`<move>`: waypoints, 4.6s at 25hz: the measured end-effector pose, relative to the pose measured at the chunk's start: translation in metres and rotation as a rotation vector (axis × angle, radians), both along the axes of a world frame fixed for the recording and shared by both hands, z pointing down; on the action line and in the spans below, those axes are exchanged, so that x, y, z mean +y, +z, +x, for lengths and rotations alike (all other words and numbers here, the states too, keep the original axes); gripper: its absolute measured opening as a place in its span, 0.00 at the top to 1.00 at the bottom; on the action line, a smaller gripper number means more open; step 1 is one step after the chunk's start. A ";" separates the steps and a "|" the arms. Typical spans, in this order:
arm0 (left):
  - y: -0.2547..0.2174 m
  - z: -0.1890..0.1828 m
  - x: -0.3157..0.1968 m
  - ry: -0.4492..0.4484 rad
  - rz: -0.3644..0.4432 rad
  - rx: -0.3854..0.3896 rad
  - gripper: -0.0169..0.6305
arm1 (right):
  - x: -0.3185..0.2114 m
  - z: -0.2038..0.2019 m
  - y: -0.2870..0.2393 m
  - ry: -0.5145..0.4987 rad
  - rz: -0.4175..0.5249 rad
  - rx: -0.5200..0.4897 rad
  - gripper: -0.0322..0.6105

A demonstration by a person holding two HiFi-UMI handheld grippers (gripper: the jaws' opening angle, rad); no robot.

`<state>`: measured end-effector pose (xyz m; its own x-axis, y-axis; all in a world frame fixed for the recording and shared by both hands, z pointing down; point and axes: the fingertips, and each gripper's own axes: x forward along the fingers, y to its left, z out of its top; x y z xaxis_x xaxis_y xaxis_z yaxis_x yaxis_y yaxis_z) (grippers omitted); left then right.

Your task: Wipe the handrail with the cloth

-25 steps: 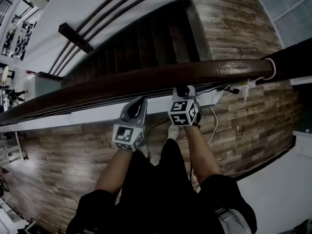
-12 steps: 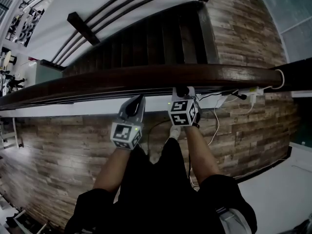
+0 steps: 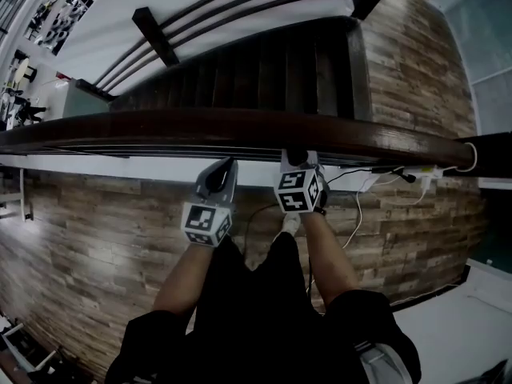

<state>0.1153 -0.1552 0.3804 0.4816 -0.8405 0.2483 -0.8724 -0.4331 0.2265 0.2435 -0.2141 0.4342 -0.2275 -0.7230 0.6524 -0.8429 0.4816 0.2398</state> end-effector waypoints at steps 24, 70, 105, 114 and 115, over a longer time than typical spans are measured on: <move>0.002 -0.140 0.012 -0.176 0.004 0.016 0.97 | -0.006 -0.134 -0.001 -0.128 -0.001 0.025 0.89; 0.019 -0.316 0.022 -0.550 -0.043 0.022 0.97 | 0.012 -0.339 0.010 -0.628 0.031 0.193 0.89; 0.042 -0.486 0.017 -0.439 -0.144 0.024 0.97 | 0.013 -0.492 0.014 -0.481 -0.045 0.212 0.89; 0.046 -0.528 0.024 -0.452 -0.154 0.025 0.97 | 0.014 -0.542 0.015 -0.500 -0.036 0.211 0.89; 0.045 -0.532 0.025 -0.452 -0.154 0.025 0.97 | 0.014 -0.548 0.016 -0.502 -0.037 0.209 0.89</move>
